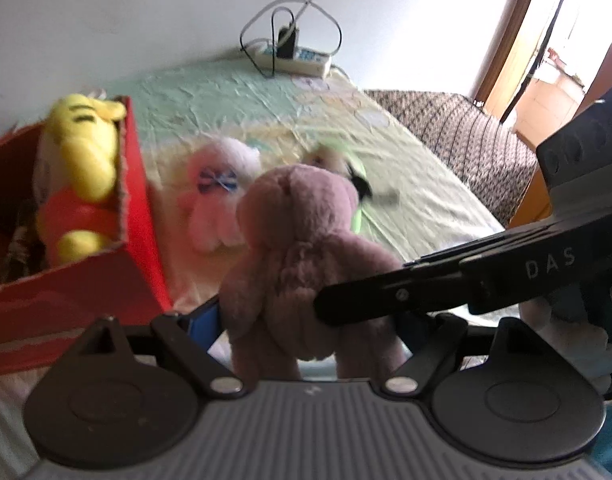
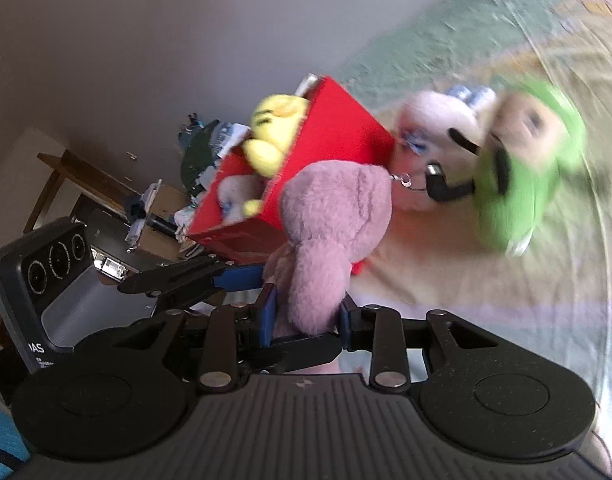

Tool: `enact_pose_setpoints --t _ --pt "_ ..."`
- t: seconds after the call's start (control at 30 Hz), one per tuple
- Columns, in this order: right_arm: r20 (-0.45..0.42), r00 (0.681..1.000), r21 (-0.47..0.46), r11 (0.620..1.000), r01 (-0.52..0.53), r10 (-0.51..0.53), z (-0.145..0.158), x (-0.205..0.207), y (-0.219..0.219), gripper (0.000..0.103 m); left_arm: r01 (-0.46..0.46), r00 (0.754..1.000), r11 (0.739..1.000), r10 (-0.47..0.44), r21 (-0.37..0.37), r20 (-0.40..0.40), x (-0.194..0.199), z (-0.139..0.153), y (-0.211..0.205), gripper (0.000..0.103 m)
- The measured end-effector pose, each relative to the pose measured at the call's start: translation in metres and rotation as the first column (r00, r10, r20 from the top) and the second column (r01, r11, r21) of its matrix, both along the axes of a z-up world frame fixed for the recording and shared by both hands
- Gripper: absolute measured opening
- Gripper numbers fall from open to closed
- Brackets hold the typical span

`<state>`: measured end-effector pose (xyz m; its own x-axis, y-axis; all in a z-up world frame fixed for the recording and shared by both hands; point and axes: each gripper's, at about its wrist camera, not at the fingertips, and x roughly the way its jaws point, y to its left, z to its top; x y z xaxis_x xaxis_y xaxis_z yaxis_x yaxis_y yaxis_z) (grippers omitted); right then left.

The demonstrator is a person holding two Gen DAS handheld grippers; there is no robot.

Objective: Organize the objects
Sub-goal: 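Lift the pink bear with the right gripper and carry it over the box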

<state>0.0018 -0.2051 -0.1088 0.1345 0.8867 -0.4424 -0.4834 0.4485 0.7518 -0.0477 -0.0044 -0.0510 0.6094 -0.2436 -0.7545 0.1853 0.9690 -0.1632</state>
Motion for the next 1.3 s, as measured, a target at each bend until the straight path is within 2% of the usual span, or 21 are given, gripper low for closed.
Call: enact_pose_setpoints --t 0.17,0.37,0.53,0.63,0.77,0.9,1.03,1.17,1.3 --pt "0.035 0.999 0.021 0.999 0.039 -0.04 0.016 -0.007 0.024 0.033 0.014 0.998 1.0 -0.014 -0.002 0.063 -0.01 0.019 0.02 0.084" --pt "-0.002 0.996 0.022 0.995 0.094 -0.094 0.013 -0.018 0.048 0.036 0.059 0.994 0.998 -0.056 -0.022 0.097 -0.021 0.029 0.046 0.084" --pt "-0.028 0.993 -0.045 0.993 0.112 -0.113 -0.003 -0.038 0.075 0.039 0.102 0.995 0.994 -0.101 -0.031 0.016 -0.028 0.008 0.069 0.084" --pt "-0.089 0.99 -0.082 0.992 0.098 -0.105 -0.017 -0.045 0.086 0.047 0.136 0.99 0.99 -0.137 -0.036 -0.025 -0.035 -0.005 0.077 0.085" --pt "-0.141 0.981 -0.139 0.984 0.116 -0.136 -0.035 -0.054 0.096 0.04 0.181 0.978 0.982 -0.185 -0.045 -0.094 -0.038 -0.029 0.085 0.086" --pt "-0.166 0.974 -0.156 0.98 0.126 -0.152 -0.043 -0.059 0.101 0.039 0.204 0.969 0.977 -0.211 -0.061 -0.128 -0.04 -0.043 0.09 0.087" --pt "-0.281 0.932 -0.127 0.971 0.201 -0.23 -0.066 -0.057 0.098 0.039 0.234 0.957 0.971 -0.24 -0.053 -0.162 -0.037 -0.055 0.092 0.087" --pt "-0.219 0.937 -0.154 0.958 0.241 -0.271 -0.061 -0.063 0.101 0.039 0.24 0.953 0.969 -0.246 -0.054 -0.177 -0.032 -0.061 0.093 0.086" --pt "0.009 0.966 -0.173 0.951 0.255 -0.257 -0.023 -0.076 0.105 0.037 0.254 0.957 0.965 -0.259 -0.06 -0.13 -0.031 -0.046 0.09 0.085"
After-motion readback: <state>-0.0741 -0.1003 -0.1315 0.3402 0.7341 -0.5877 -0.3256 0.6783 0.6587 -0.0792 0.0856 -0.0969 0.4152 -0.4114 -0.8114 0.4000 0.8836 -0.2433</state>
